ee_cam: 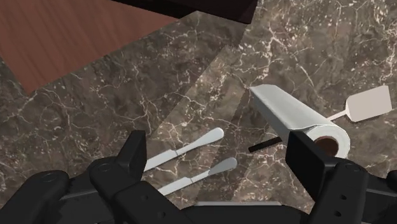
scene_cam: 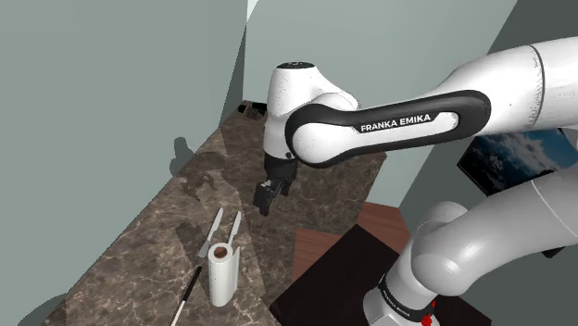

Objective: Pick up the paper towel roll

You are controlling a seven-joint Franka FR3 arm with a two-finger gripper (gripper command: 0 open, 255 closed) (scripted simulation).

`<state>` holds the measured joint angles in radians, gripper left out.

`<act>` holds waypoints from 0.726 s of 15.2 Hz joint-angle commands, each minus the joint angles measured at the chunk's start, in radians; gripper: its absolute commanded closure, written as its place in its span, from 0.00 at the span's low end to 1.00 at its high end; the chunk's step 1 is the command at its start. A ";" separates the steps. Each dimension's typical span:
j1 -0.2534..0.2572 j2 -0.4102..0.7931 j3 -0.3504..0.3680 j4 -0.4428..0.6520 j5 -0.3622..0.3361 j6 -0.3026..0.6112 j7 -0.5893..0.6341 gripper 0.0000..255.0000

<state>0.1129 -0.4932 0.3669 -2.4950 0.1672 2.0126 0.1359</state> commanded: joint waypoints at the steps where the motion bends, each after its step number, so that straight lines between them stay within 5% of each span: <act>1: 0.006 0.059 0.046 0.013 -0.003 0.059 0.045 0.00; 6: 0.003 0.225 0.154 0.069 -0.060 0.188 0.170 0.00; 11: -0.007 0.422 0.250 0.159 -0.205 0.288 0.340 0.00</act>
<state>0.1046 -0.1141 0.5941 -2.3615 -0.0014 2.2849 0.4289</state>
